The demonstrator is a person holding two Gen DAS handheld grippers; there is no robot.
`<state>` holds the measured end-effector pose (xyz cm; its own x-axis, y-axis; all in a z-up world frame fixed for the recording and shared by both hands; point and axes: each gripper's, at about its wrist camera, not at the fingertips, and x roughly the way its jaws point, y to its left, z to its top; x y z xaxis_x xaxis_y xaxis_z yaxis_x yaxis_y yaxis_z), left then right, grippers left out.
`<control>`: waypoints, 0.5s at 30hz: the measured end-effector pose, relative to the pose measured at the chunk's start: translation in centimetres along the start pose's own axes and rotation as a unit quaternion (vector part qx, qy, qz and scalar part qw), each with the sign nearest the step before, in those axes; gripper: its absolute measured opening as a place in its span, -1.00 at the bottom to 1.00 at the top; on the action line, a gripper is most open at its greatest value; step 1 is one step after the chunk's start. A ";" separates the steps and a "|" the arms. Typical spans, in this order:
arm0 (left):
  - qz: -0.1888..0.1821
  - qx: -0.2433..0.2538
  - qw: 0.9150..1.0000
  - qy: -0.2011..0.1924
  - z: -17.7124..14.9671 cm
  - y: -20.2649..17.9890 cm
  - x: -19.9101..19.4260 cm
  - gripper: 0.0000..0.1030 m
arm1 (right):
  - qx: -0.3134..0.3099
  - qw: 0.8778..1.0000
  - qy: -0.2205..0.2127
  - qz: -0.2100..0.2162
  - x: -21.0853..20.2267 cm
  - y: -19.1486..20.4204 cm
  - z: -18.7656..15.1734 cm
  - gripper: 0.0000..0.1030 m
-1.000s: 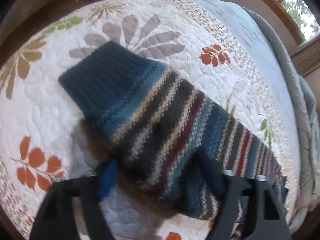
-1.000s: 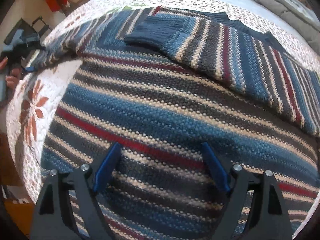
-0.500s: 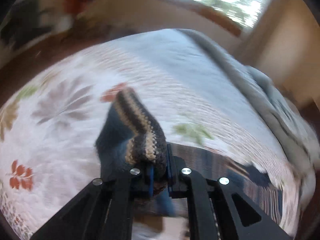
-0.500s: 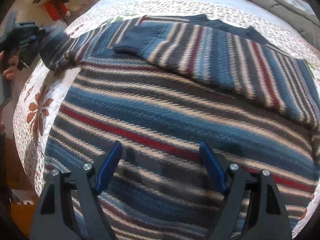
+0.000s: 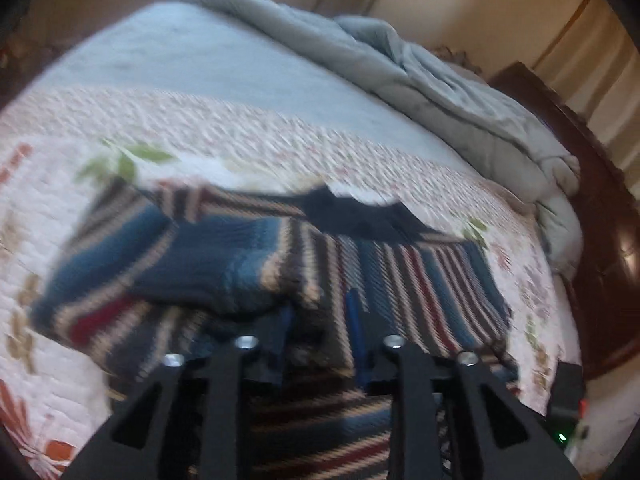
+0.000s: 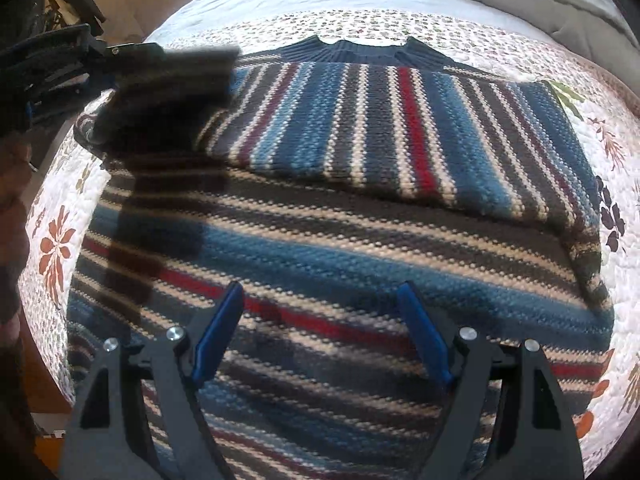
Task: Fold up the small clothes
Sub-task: 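Grasp the other sleeve cuff with the left gripper and fold it across the body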
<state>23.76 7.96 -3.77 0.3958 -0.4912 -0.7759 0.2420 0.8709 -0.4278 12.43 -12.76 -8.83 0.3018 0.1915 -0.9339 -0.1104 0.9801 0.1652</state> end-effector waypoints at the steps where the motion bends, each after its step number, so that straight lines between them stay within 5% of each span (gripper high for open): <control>1: -0.003 0.005 1.000 0.005 -0.4 -0.3 0.0 -0.22 | 0.000 1.000 0.000 -0.001 0.1 -0.1 0.1 0.53; 3: -0.017 0.021 1.000 0.002 -1.3 -0.4 -1.0 0.04 | 0.000 1.000 0.000 -0.003 0.2 -0.3 0.3 0.53; 9: -0.127 0.025 0.992 -0.011 -1.7 0.0 -5.0 0.19 | 0.004 1.000 0.004 -0.004 1.1 -0.3 1.2 0.53; 11: -0.123 0.018 0.992 -0.020 -1.4 0.5 -5.8 0.19 | 0.011 1.000 0.004 -0.002 1.2 -0.3 1.4 0.53; 15: -0.040 -0.027 0.998 -0.036 -0.9 4.1 -6.8 0.22 | 0.010 1.000 0.002 0.002 0.9 0.3 2.3 0.53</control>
<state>21.24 14.87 -0.61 0.4408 -0.5570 -0.7039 0.2276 0.8279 -0.5125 14.82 -12.14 -8.89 0.2975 0.1956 -0.9345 -0.0927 0.9801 0.1756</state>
